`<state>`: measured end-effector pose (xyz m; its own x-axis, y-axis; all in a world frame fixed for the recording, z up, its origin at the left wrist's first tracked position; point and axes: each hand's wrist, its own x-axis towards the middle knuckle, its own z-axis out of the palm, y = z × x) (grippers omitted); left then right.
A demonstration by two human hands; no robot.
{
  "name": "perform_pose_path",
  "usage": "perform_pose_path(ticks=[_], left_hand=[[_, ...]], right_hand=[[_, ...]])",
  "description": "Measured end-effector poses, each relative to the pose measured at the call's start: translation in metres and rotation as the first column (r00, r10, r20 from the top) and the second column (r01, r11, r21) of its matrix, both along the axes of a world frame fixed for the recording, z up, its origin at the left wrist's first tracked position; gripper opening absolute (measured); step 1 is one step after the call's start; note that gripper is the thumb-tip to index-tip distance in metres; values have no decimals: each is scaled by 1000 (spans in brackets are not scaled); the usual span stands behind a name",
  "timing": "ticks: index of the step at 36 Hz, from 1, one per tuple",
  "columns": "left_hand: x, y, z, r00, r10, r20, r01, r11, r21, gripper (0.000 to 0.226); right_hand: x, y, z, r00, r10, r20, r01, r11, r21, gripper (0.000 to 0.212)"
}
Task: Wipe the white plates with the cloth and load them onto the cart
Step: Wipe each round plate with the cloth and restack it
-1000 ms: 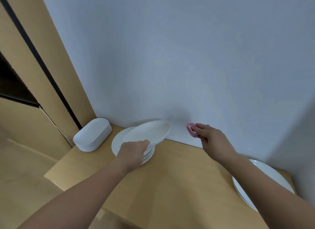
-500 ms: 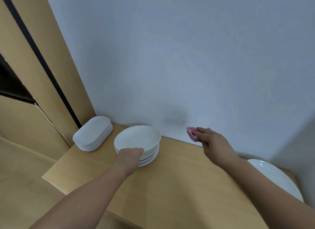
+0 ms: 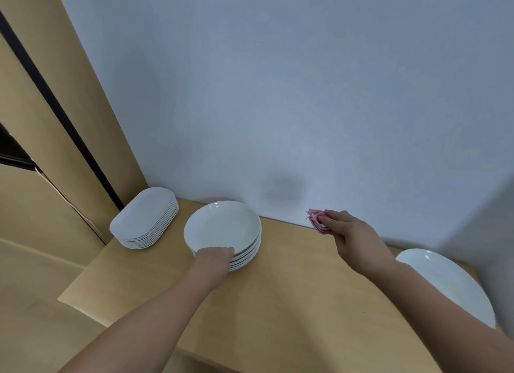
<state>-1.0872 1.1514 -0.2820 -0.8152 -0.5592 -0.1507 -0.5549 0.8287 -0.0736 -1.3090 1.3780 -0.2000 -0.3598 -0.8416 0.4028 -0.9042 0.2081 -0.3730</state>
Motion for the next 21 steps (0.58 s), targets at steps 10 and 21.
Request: perform_pose_path(ticks=[10, 21], left_hand=[[-33, 14, 0, 992, -69, -108, 75, 996, 55, 13], [-112, 83, 1, 936, -281, -212, 312, 941, 128, 29]], right_hand=[[-36, 62, -10, 989, -146, 11, 145, 989, 41, 48], [-61, 148, -25, 944, -317, 94, 311, 948, 73, 54]])
